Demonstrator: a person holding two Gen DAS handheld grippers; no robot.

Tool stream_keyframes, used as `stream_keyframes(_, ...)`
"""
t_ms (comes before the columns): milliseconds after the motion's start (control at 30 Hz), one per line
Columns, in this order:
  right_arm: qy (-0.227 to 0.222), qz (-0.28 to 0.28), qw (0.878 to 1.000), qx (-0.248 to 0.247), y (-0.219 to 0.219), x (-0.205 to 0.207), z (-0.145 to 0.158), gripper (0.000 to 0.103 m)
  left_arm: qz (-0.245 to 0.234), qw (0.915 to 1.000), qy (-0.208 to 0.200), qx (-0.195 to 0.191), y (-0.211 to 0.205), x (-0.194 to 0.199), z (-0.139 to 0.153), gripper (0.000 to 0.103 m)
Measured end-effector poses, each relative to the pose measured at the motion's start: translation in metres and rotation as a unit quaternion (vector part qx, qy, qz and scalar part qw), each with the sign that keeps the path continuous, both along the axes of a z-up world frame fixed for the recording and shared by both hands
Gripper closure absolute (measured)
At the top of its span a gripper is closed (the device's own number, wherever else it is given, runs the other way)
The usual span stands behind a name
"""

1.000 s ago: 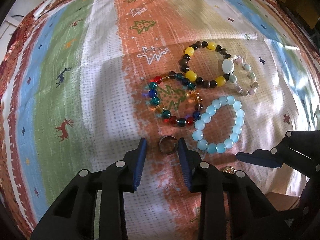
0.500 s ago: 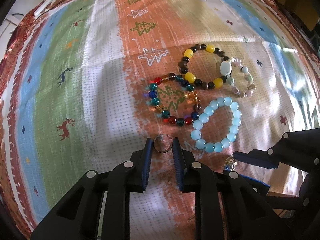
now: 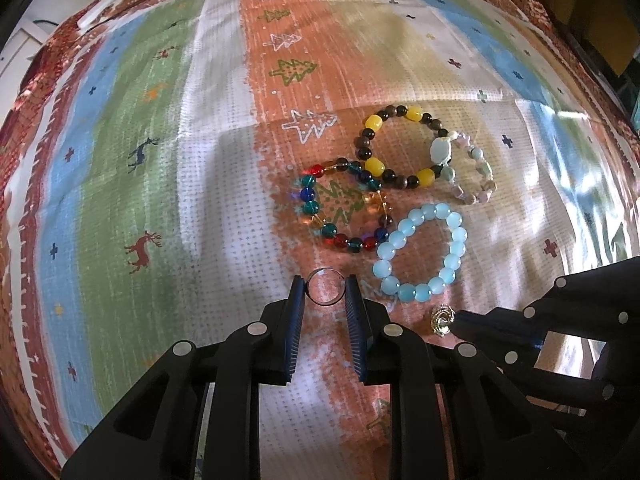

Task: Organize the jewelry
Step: 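Grasp the silver ring with left tool while right tool grasps the gold pendant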

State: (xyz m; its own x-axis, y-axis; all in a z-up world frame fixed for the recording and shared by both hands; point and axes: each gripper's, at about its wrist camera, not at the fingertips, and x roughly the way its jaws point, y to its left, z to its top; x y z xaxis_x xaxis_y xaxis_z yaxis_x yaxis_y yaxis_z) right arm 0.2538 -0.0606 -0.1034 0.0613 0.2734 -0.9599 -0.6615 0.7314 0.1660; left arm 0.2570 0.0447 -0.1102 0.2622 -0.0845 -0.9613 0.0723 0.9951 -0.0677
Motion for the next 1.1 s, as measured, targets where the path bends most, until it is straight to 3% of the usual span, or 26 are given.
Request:
stream_keyframes(67,0.002,-0.001,1.000,-0.006,0.006,0.001,-0.002,0.097,0.000,1.0000,0.000,0.000,0.000,-0.001,0.000,0.083)
stream_keyframes(100,0.003,-0.003,1.000,-0.009,0.006,0.001,-0.003,0.074,0.001,1.0000,0.000,0.001,0.000,0.000,0.000,0.083)
stream_keyframes(167,0.000,-0.004,1.000,-0.008,0.008,0.001,-0.002,0.048,0.001,1.0000,0.001,0.002,-0.001,0.002,-0.001,0.083)
stream_keyframes(733,0.001,0.015,1.000,-0.026,0.032,0.006,-0.018,0.050,-0.003,1.0000,0.003,0.002,-0.006,0.004,-0.002,0.083)
stream_keyframes(800,-0.009,0.018,0.999,-0.036,0.035,0.006,-0.019,0.063,-0.003,1.0000,0.003,0.002,-0.005,0.004,-0.002,0.083)
stream_keyframes(933,-0.016,0.019,0.999,-0.041,0.039,0.005,-0.022,0.073,-0.003,1.0000,0.004,0.003,-0.004,0.005,-0.003,0.083)
stream_keyframes(1000,-0.018,0.020,0.999,-0.041,0.037,0.004,-0.023,0.084,-0.002,1.0000,0.004,0.004,-0.004,0.005,-0.003,0.083)
stream_keyframes(1100,-0.018,0.020,0.999,-0.037,0.035,0.003,-0.024,0.085,-0.003,1.0000,0.004,0.004,-0.005,0.005,-0.003,0.083)
